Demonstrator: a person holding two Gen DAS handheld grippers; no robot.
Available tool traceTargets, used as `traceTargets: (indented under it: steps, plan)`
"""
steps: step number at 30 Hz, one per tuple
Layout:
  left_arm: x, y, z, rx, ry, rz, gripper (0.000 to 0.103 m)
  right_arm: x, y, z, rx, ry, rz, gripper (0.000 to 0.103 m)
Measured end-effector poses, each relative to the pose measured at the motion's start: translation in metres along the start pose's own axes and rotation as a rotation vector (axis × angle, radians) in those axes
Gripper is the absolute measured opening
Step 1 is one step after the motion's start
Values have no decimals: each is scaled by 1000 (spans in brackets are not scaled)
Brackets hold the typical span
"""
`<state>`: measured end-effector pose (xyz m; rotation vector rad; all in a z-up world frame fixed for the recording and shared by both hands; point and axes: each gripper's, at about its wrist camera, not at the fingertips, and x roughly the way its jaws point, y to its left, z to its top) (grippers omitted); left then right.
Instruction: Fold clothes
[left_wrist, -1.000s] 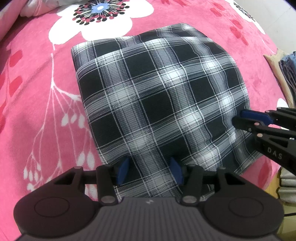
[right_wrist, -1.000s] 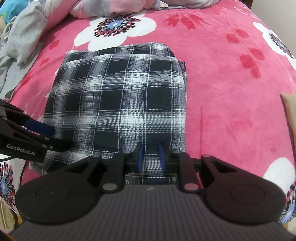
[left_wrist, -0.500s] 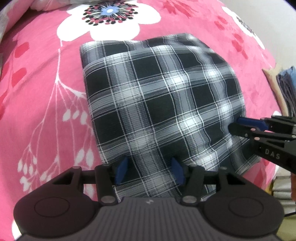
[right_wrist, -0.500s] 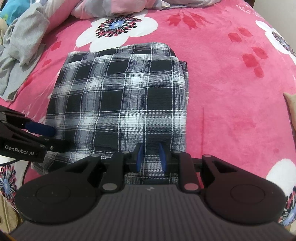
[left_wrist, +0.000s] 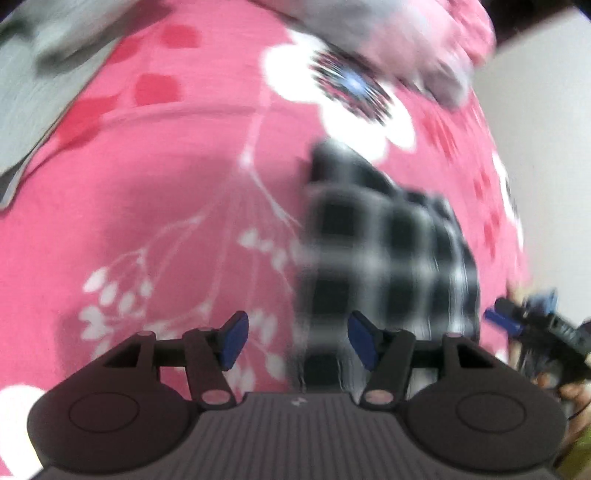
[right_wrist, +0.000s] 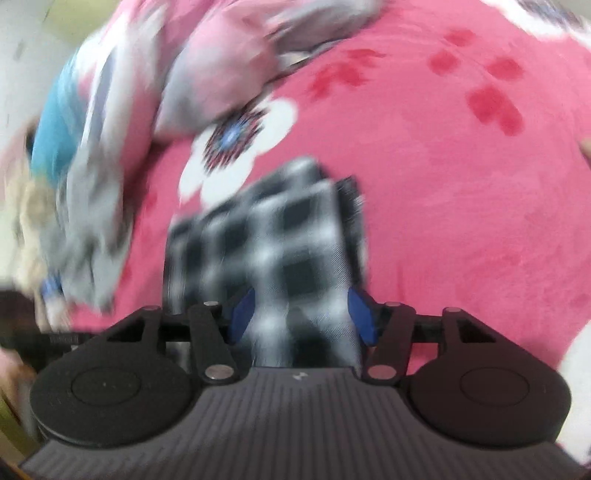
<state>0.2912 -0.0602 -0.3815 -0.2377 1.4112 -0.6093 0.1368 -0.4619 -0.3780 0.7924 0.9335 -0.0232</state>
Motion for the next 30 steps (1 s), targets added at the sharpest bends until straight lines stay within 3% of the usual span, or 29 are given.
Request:
traceTargets:
  steps: [3,7,13,18,22,27,30]
  plan:
    - [21,9,15,-61,2,-72,61,26,-35,22,159,5,82,59]
    - [50,22,36,-140,4,-167,61,62,-59,41,258,49,160,61]
    - [70,9,45,-107,-4,-196,62,84,-59,54,248,88,249,70]
    - [75,8,28,-154,21,-253,62,80,-67,35,282,179,326,69]
    - [75,5,22,-128,32,-258,63,77,-65,22,270,211,354,69]
    - [87,1,38,-112,51,-274,65,102,-59,38,247,223,412,62]
    - [88,-5,40,-73,38,-249,60,111,-55,44,210,235,427,45]
